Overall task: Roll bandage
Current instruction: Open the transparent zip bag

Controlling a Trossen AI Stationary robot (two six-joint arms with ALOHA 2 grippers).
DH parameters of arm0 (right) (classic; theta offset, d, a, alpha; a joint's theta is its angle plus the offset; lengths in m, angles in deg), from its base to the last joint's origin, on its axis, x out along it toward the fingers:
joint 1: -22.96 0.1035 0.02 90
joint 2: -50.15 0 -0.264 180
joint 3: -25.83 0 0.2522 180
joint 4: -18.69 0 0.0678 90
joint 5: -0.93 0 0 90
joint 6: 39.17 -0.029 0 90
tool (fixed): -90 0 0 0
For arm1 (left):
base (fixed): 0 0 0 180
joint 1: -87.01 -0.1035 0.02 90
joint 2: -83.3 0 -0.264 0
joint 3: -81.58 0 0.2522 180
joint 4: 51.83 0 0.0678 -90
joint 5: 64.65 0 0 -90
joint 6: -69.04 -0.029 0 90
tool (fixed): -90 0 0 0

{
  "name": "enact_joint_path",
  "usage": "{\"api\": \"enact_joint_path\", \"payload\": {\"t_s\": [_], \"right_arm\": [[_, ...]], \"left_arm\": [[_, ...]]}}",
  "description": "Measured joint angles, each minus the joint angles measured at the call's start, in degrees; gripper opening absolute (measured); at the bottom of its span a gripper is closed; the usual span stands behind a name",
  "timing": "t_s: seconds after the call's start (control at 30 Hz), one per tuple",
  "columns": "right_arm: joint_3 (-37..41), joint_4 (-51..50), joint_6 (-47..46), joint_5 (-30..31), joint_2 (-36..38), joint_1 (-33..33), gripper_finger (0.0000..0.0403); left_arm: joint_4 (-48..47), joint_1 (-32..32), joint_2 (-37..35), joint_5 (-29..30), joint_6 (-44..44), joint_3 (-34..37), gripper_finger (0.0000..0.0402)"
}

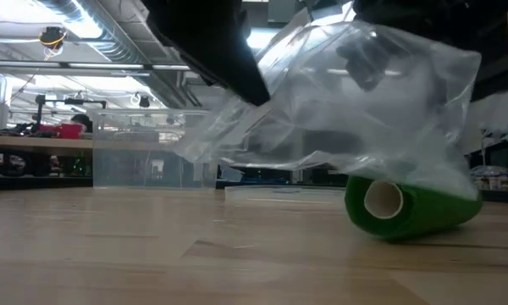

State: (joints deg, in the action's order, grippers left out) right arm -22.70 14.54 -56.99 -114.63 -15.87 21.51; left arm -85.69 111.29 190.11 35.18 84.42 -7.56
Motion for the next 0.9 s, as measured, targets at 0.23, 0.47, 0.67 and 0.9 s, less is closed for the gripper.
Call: {"api": "enact_joint_path", "payload": {"t_s": [0.23, 0.47, 0.67, 0.9], "right_arm": [[-0.02, 2.25, 0.31, -0.71, -3.90, 4.75, 0.0209], [-0.04, 8.16, 2.12, -0.55, -9.16, 8.38, 0.0209], [-0.04, 10.51, 1.76, -0.37, -12.64, 8.35, 0.0209], [-0.13, 16.82, 1.59, -2.60, -14.14, 8.33, 0.0209]], "left_arm": [[3.06, -1.80, -0.47, 0.02, -2.70, 0.00, 0.0000], [3.80, -2.29, -0.53, -0.26, -3.59, 0.00, 0.0000], [4.69, -2.31, -0.53, -0.24, -3.62, 0.00, 0.0000], [4.53, -2.31, -0.55, -0.24, -3.62, 0.00, 0.0000]]}}
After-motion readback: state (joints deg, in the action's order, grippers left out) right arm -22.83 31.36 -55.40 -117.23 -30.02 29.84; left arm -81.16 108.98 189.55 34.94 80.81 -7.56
